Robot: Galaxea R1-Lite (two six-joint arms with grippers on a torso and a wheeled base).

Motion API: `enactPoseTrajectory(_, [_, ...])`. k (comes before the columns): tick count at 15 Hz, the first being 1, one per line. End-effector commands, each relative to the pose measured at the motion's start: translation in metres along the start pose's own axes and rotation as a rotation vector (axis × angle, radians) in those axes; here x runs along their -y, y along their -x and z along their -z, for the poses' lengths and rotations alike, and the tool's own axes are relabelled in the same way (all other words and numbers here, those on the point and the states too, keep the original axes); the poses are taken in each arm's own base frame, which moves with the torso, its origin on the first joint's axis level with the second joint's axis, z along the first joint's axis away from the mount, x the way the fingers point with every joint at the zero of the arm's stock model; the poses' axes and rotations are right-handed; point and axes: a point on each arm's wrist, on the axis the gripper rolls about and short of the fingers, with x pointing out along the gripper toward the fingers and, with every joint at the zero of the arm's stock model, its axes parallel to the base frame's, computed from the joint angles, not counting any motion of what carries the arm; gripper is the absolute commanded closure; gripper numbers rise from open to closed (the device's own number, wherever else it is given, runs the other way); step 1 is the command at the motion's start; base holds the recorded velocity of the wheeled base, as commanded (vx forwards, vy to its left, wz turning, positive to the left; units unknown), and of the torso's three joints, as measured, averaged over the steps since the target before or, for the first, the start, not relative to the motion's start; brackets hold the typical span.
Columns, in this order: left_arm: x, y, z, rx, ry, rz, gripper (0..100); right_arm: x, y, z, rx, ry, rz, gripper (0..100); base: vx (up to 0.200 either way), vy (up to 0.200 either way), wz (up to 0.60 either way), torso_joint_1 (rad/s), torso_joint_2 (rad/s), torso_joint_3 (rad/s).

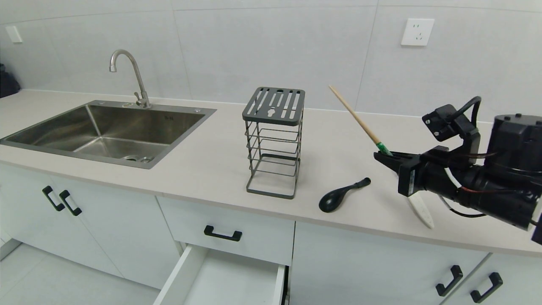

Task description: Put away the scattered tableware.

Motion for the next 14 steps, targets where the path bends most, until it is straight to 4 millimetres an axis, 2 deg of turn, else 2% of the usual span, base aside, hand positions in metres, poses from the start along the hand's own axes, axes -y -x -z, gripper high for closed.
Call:
enactPoseTrajectory(1, [0.0, 0.0, 0.0, -0.001, 0.0, 0.0, 0, -0.008, 0.011, -0.011, 0.054, 0.015, -0.058, 100, 0.0, 0.0, 0.0, 0.0, 0.0, 0.0])
enactPoseTrajectory(5, [0.0, 0.0, 0.0, -0.001, 0.0, 0.001, 0, -0.037, 0.024, -0.023, 0.174, 0.137, -0.312, 100, 0.0, 0.0, 0.0, 0.0, 0.0, 0.0])
enactPoseTrajectory(9, [0.0, 0.0, 0.0, -0.001, 0.0, 0.0, 0, -0.048, 0.026, -0.023, 0.192, 0.171, -0.376, 100, 0.0, 0.0, 0.0, 0.0, 0.0, 0.0])
enactPoseTrajectory(10, [0.0, 0.0, 0.0, -0.001, 0.0, 0.0, 0, -0.064, 0.035, -0.015, 0.167, 0.177, -0.45, 100, 0.0, 0.0, 0.0, 0.0, 0.0, 0.0])
enactPoseTrajectory(12, [0.0, 0.0, 0.0, -0.001, 0.0, 0.0, 0, -0.091, 0.042, -0.006, 0.086, 0.19, -0.569, 100, 0.0, 0.0, 0.0, 0.0, 0.0, 0.0])
enactPoseTrajectory(14, [0.0, 0.0, 0.0, -0.001, 0.0, 0.0, 0, -0.111, 0.045, -0.01, 0.009, 0.208, -0.654, 100, 0.0, 0.0, 0.0, 0.0, 0.0, 0.0])
